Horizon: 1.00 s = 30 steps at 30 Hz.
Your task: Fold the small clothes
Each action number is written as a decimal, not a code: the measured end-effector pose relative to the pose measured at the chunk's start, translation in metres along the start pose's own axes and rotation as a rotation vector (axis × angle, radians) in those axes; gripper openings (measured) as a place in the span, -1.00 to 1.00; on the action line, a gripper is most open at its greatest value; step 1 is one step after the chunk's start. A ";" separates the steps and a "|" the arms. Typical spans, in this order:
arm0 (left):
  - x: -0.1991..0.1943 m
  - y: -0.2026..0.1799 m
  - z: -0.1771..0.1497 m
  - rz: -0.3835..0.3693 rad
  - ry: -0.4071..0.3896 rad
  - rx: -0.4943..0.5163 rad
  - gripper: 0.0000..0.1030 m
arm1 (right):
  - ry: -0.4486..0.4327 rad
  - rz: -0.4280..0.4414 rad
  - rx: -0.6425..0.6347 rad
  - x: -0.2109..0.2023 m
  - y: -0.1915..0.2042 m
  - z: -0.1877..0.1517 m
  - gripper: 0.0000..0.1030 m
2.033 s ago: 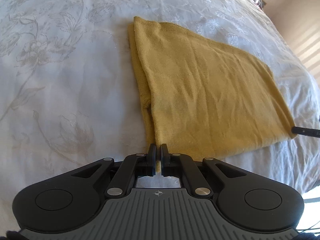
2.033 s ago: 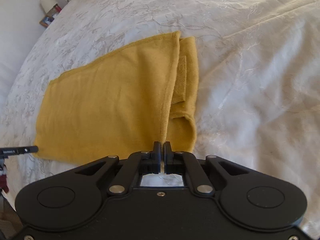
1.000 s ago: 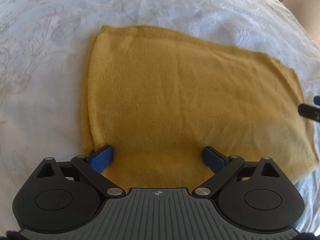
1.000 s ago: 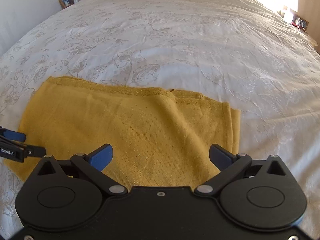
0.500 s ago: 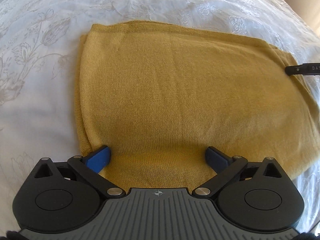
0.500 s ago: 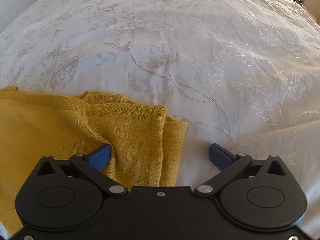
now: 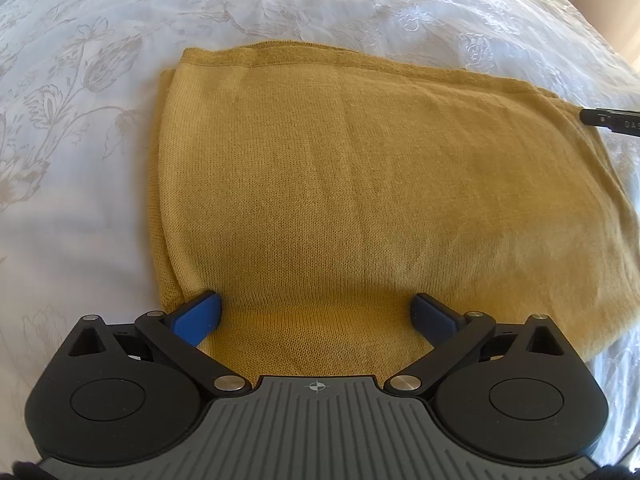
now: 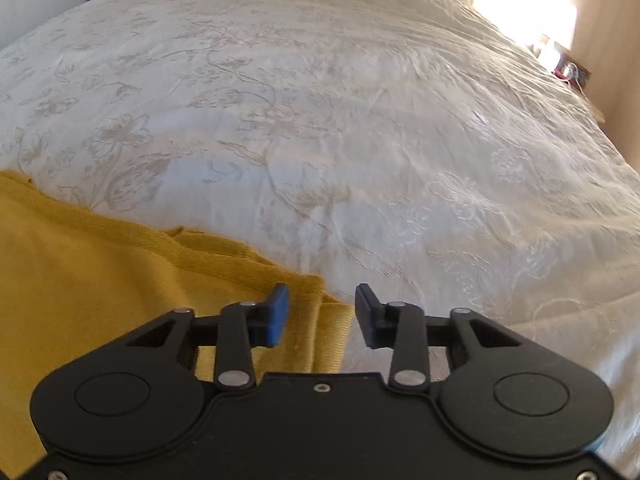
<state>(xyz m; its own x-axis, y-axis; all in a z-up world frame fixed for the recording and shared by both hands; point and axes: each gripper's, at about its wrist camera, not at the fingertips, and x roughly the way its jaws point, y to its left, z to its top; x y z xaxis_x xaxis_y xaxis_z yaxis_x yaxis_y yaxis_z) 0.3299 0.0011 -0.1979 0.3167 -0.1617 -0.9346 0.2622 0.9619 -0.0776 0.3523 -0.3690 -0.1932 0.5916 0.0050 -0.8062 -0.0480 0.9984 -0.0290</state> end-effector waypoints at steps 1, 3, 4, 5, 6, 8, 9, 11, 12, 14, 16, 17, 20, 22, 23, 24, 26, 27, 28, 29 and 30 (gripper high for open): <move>0.000 0.000 0.000 0.000 -0.001 0.000 1.00 | 0.011 -0.003 -0.005 0.001 0.001 0.000 -0.21; 0.000 0.001 -0.001 -0.001 -0.004 0.001 1.00 | 0.014 -0.026 -0.004 0.001 0.001 -0.002 -0.07; 0.000 0.001 -0.001 -0.001 -0.005 0.001 1.00 | 0.020 -0.016 0.015 0.001 -0.002 -0.002 -0.06; 0.000 0.001 0.000 -0.001 -0.005 0.002 1.00 | 0.030 0.013 0.037 0.002 -0.005 -0.002 -0.06; 0.000 0.001 0.000 0.000 -0.005 0.002 1.00 | 0.043 0.041 0.053 0.004 -0.007 -0.003 -0.13; 0.000 0.001 0.000 0.001 -0.006 0.003 1.00 | 0.063 0.081 0.062 0.006 -0.008 -0.004 -0.84; 0.000 0.001 -0.001 0.000 -0.007 0.005 1.00 | 0.069 0.078 0.058 0.006 -0.009 -0.005 -0.86; 0.000 0.002 -0.001 -0.001 -0.007 0.005 1.00 | 0.070 0.016 0.076 0.007 -0.018 -0.005 -0.86; 0.000 0.002 0.000 -0.001 -0.007 0.005 1.00 | 0.083 0.007 0.108 0.010 -0.026 -0.005 -0.87; 0.000 0.002 0.000 0.001 -0.006 0.009 1.00 | 0.090 0.042 0.167 0.012 -0.038 -0.005 -0.85; 0.000 0.002 0.000 -0.001 -0.004 0.006 1.00 | 0.050 0.087 0.205 0.003 -0.043 -0.007 -0.77; 0.000 0.002 0.000 -0.001 -0.004 0.006 1.00 | 0.031 0.099 0.233 -0.003 -0.045 -0.009 -0.60; 0.000 0.002 0.001 0.003 -0.001 0.007 1.00 | 0.013 0.207 0.386 -0.014 -0.060 -0.026 0.42; 0.000 0.001 0.002 0.005 0.003 0.006 1.00 | 0.028 0.304 0.478 -0.017 -0.067 -0.041 0.62; 0.000 0.001 0.003 0.006 0.005 0.005 1.00 | 0.045 0.332 0.508 -0.018 -0.068 -0.049 0.61; 0.001 0.002 0.003 0.007 0.009 0.005 1.00 | 0.061 0.352 0.527 -0.019 -0.068 -0.056 0.61; 0.002 0.002 0.005 0.011 0.013 0.003 1.00 | 0.086 0.395 0.563 -0.019 -0.066 -0.070 0.62; 0.002 0.001 0.006 0.013 0.016 0.002 1.00 | 0.089 0.412 0.574 -0.018 -0.065 -0.075 0.63; 0.003 0.001 0.006 0.016 0.018 0.000 1.00 | 0.088 0.427 0.581 -0.018 -0.063 -0.078 0.64; 0.003 0.001 0.007 0.019 0.019 -0.001 1.00 | 0.088 0.444 0.585 -0.016 -0.061 -0.080 0.69; 0.004 0.000 0.007 0.023 0.020 -0.003 1.00 | 0.090 0.467 0.588 -0.013 -0.059 -0.080 0.77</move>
<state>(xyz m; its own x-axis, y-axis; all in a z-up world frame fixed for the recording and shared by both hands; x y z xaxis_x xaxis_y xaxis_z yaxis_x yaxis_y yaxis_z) 0.3375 -0.0012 -0.1989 0.3040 -0.1355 -0.9430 0.2527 0.9658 -0.0573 0.2831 -0.4320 -0.2281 0.5457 0.4560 -0.7031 0.1741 0.7590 0.6274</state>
